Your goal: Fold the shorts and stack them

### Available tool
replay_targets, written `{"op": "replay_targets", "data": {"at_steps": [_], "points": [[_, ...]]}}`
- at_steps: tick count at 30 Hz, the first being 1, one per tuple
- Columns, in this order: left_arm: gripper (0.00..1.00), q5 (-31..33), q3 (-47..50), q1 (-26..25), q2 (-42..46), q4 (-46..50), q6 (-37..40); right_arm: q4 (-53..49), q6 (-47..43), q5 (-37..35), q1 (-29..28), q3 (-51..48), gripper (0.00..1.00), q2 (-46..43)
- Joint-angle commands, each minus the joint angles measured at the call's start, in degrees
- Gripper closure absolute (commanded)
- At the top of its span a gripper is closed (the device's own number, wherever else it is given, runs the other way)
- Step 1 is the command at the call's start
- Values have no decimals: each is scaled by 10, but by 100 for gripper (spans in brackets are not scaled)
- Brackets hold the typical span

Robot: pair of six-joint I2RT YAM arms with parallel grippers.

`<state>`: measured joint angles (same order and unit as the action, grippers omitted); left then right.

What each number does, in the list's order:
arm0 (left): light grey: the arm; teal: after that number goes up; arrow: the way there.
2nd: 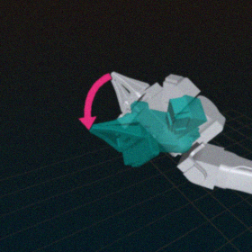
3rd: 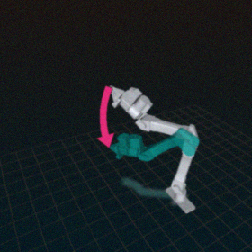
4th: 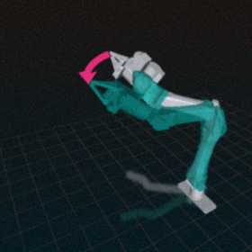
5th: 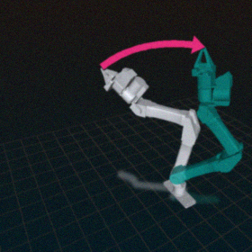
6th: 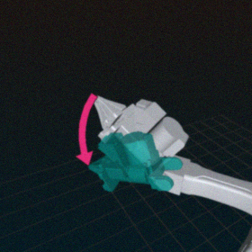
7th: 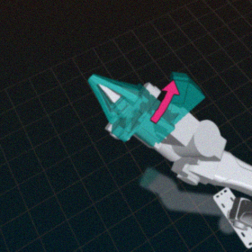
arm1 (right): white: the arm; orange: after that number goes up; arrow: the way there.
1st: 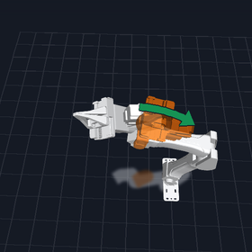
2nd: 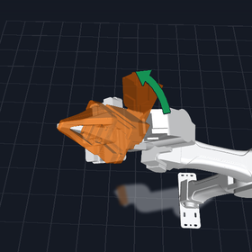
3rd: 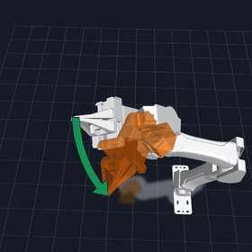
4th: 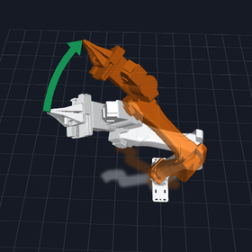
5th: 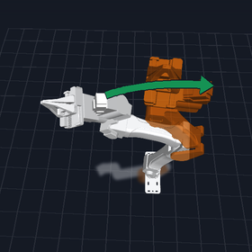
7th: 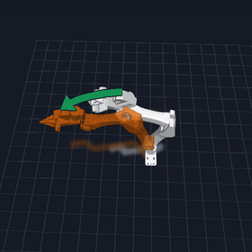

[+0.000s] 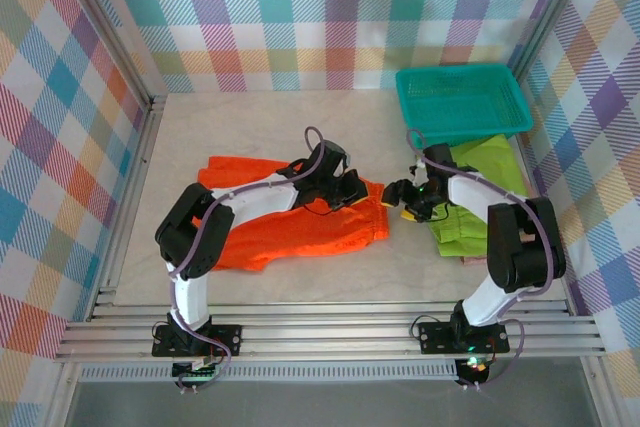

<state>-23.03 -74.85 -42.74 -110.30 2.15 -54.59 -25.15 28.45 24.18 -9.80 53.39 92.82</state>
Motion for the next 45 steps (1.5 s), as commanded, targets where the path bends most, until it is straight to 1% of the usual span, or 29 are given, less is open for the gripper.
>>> {"op": "replay_targets", "data": {"at_steps": [1,7,14,22,36,40,45], "points": [[96,-20,-12,-13,-49,-26,-25,22,24,45,4,-6,34,-18],[99,-10,-8,-17,-94,-23,-14,38,33,63,4,-12,36,-9],[100,33,56,-17,-89,-2,12,46,26,76,5,-11,37,24],[100,36,138,-12,-85,-55,-3,83,33,125,-1,-16,38,80],[100,34,149,-11,-94,-69,-5,169,93,163,-46,-31,40,121],[100,35,153,-11,-96,-76,-9,228,136,187,-57,-48,40,118],[100,36,157,-11,-92,-80,-10,243,149,192,-61,-52,41,112]]}}
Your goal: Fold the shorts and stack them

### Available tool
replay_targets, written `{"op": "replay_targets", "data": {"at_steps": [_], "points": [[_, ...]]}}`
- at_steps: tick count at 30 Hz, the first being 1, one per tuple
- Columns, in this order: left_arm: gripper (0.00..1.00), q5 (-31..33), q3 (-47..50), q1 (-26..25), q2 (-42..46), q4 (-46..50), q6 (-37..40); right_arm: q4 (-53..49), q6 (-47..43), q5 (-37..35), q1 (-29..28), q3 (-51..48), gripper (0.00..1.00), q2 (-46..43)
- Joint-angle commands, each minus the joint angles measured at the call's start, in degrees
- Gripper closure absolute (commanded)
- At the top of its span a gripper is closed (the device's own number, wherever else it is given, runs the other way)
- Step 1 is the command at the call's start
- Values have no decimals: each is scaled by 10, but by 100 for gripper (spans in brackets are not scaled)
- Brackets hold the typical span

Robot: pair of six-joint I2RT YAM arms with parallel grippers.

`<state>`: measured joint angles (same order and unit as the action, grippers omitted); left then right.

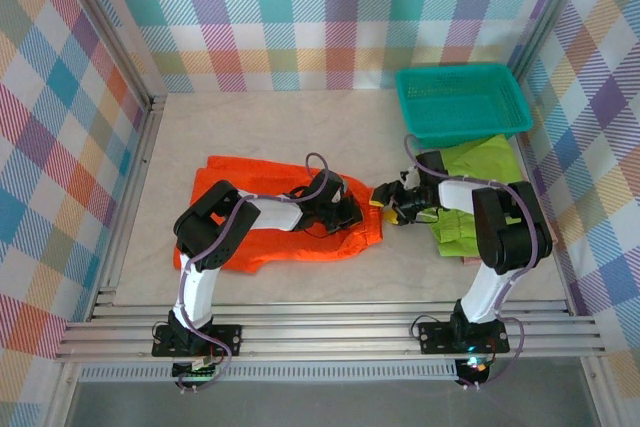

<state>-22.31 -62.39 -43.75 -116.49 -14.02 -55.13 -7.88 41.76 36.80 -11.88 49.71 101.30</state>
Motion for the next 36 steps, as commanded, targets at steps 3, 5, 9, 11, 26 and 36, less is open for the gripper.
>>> {"op": "replay_targets", "data": {"at_steps": [3,5,9,11,26,36], "points": [[100,30,33,-1,-28,82,-5,68,15,65,-45,-12,42,30],[100,31,33,-2,-26,81,-5,70,17,65,-50,-12,43,34],[100,30,31,-2,-26,80,-5,75,22,63,-65,-9,44,45],[100,30,30,-2,-27,80,-5,79,26,63,-70,-9,48,50],[91,59,53,25,102,84,-3,-109,-103,-40,-73,64,100,-11],[49,125,76,101,333,275,99,-429,-292,-228,-72,247,100,-77]]}}
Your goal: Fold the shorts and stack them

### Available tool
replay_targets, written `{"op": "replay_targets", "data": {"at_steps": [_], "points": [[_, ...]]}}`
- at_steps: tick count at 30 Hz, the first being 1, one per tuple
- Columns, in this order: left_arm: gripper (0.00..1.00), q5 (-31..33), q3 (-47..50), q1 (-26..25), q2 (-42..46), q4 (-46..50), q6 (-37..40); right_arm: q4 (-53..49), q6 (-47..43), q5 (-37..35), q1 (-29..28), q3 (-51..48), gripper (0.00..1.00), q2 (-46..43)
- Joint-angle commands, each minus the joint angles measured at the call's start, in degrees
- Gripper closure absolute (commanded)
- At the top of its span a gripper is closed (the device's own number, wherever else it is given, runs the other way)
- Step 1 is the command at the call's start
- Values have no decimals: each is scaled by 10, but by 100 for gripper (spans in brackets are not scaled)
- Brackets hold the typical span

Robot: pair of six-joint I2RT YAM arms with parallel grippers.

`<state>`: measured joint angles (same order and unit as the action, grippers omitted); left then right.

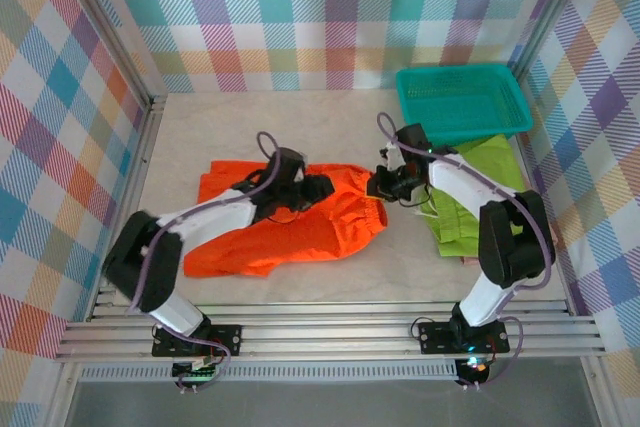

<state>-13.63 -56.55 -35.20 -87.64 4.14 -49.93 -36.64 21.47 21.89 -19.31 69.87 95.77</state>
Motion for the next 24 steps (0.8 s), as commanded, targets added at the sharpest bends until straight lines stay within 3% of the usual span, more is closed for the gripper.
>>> {"op": "replay_targets", "data": {"at_steps": [1,6,15,24], "points": [[48,41,25,25,60,110,57,-175,-104,-99,2,69,100,-22],[47,50,85,67,122,143,74,-299,-150,-238,2,176,100,-13],[49,63,158,72,134,126,69,-423,-151,-436,0,353,100,36],[53,34,183,36,76,10,22,-505,-87,-508,-81,482,100,129]]}}
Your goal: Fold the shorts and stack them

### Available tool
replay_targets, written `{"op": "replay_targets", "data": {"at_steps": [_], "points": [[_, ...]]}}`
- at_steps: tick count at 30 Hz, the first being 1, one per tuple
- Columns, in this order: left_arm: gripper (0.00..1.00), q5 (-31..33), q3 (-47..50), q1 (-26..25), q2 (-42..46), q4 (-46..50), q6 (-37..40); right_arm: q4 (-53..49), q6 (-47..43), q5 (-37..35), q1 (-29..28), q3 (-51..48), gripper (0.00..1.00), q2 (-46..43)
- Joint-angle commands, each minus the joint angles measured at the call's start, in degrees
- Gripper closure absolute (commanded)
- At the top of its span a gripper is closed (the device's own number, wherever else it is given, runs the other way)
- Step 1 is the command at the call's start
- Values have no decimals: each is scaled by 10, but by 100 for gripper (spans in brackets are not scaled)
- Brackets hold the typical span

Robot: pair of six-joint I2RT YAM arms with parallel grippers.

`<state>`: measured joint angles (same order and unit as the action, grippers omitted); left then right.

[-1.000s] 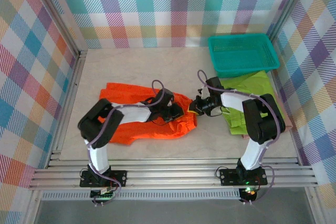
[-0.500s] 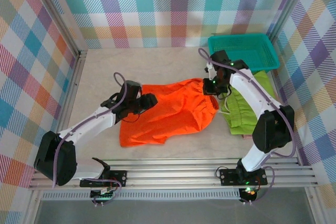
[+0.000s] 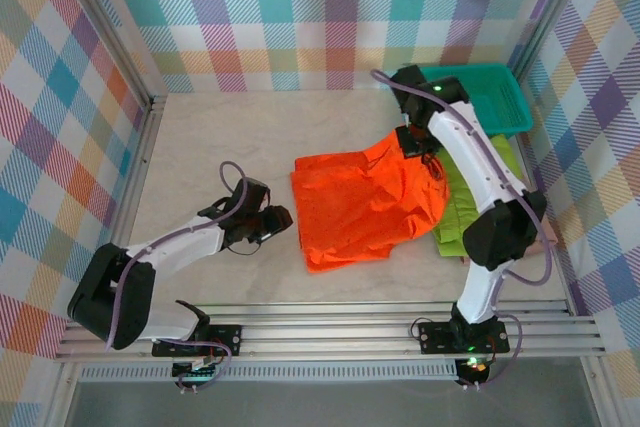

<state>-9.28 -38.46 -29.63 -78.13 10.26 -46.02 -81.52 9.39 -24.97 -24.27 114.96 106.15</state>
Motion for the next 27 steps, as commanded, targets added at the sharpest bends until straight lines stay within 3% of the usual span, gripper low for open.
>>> {"op": "replay_targets", "data": {"at_steps": [1,4,13,27], "points": [[54,-13,-1,-26,-34,-63,-24,-65,48,-42,-40,44,100,36],[58,-25,-10,-43,-73,-96,-39,-81,85,-31,-61,76,100,59],[84,-32,-19,-64,-162,-131,-60,-72,151,35,-122,119,100,118],[87,-35,-25,-94,-198,-160,-72,-11,227,167,-180,219,100,262]]}}
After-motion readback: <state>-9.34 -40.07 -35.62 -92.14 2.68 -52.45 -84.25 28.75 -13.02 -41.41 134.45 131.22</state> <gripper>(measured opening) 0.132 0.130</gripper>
